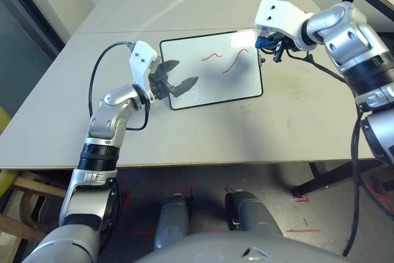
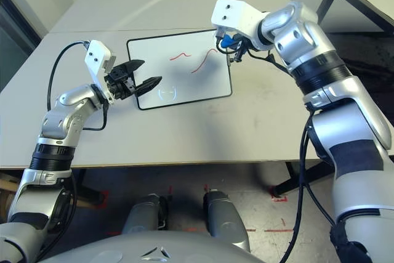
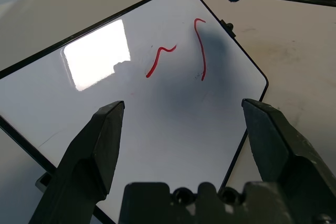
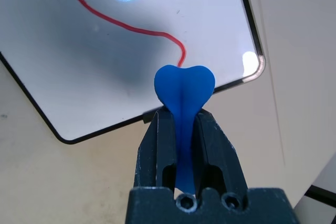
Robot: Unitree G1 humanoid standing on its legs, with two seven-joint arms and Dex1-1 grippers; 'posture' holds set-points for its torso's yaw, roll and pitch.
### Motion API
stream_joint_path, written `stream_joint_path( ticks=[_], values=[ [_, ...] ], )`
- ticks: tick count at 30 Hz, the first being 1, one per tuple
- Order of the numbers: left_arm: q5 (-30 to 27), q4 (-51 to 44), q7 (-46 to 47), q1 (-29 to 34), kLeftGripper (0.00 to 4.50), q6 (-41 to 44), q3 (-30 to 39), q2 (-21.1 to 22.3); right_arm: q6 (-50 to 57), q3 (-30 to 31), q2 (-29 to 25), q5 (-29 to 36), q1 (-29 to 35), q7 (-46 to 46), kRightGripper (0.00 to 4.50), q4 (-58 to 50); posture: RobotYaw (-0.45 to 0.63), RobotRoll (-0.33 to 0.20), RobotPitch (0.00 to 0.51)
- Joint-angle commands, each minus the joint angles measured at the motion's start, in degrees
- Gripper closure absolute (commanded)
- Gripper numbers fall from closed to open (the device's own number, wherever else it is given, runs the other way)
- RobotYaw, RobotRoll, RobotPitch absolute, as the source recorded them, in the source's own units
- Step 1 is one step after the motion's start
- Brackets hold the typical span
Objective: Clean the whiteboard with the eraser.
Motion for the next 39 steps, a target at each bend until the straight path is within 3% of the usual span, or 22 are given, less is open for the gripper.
stream_joint_path(
  ticks=[1, 14, 39],
  values=[
    [0.9, -0.1, 0.1, 0.1, 0.0, -0.3, -0.3, -0.1, -4.7, 1.0, 2.5, -3.7, -3.5, 0.7, 4.29, 8.9, -0.11, 0.0, 0.047],
    [0.8, -1.6, 0.7, 1.5, 0.0, -0.1, 0.4, 0.5, -12.3, -0.3, 9.5, -10.1, -8.4, -4.6, 4.3, 25.6, -0.07, 0.0, 0.051],
    [0.5, -3.8, 1.9, 2.5, 0.0, 0.9, 0.8, 1.3, -7.5, -6.2, 14.4, -11.3, -8.9, -14.3, 4.3, 30.5, -0.04, 0.0, 0.058]
  ],
)
